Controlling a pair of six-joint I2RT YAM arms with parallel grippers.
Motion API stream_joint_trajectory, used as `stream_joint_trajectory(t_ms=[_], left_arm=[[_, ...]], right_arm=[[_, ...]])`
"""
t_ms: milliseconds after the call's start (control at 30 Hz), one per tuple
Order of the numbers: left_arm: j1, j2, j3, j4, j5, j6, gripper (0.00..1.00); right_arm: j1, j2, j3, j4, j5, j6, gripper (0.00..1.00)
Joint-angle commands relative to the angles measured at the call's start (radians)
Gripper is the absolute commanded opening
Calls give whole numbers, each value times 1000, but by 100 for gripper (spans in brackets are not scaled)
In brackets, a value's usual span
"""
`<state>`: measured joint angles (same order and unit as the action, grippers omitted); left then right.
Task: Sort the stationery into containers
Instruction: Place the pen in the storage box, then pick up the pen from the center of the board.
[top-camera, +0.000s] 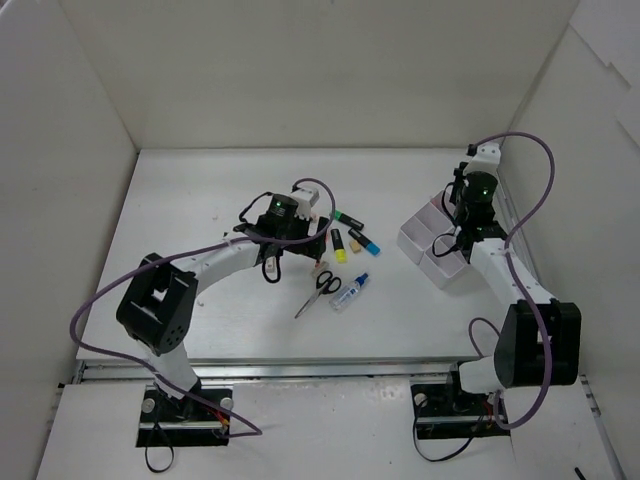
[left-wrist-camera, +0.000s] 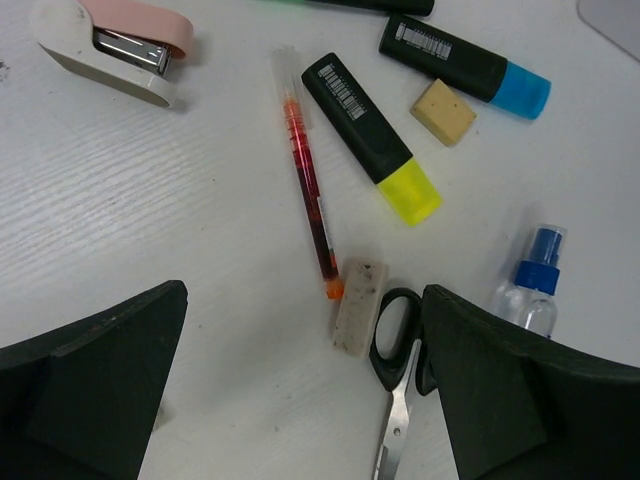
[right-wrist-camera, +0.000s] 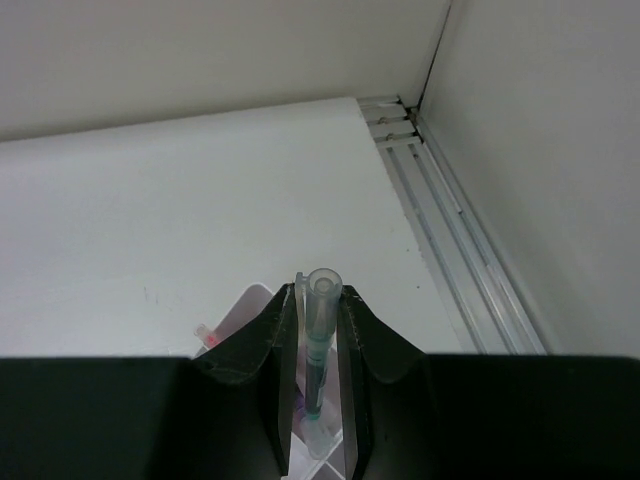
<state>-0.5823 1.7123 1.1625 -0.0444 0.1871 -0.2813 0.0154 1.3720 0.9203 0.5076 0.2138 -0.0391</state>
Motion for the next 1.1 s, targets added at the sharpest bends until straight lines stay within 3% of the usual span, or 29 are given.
stream_joint_trajectory(t_ms=[0, 233, 333, 367, 500, 600, 733, 800, 833, 1067], left_arm=[[6, 35, 86, 9, 21, 36, 99], [6, 115, 132, 14, 20, 48, 100], [6, 139, 143, 3, 3, 47, 98], [6, 150, 146, 2, 3, 45, 97], [6, 162, 154, 2, 5, 44, 95], [6, 170, 158, -6, -9, 54, 95], [-13, 181, 166, -17, -21, 60, 92], [-13, 191, 174, -20, -37, 64, 91], [-23, 196, 180, -25, -40, 67, 90], [-42, 274, 239, -64, -60, 59, 80]], right_arm=[[-3, 38, 40, 123, -60, -21, 0], [-34, 81, 12, 178, -77, -2, 8], [-34, 72, -11, 186, -90, 7, 16], [-32, 68, -15, 187, -87, 11, 24], [-34, 32, -49, 184, -71, 83, 33], [-34, -11, -73, 183, -102, 100, 51], [-34, -99, -93, 154, -160, 134, 64], [-34, -166, -93, 102, -189, 152, 82], [-31, -212, -90, 79, -207, 159, 97], [-26, -401, -107, -119, -222, 194, 98]])
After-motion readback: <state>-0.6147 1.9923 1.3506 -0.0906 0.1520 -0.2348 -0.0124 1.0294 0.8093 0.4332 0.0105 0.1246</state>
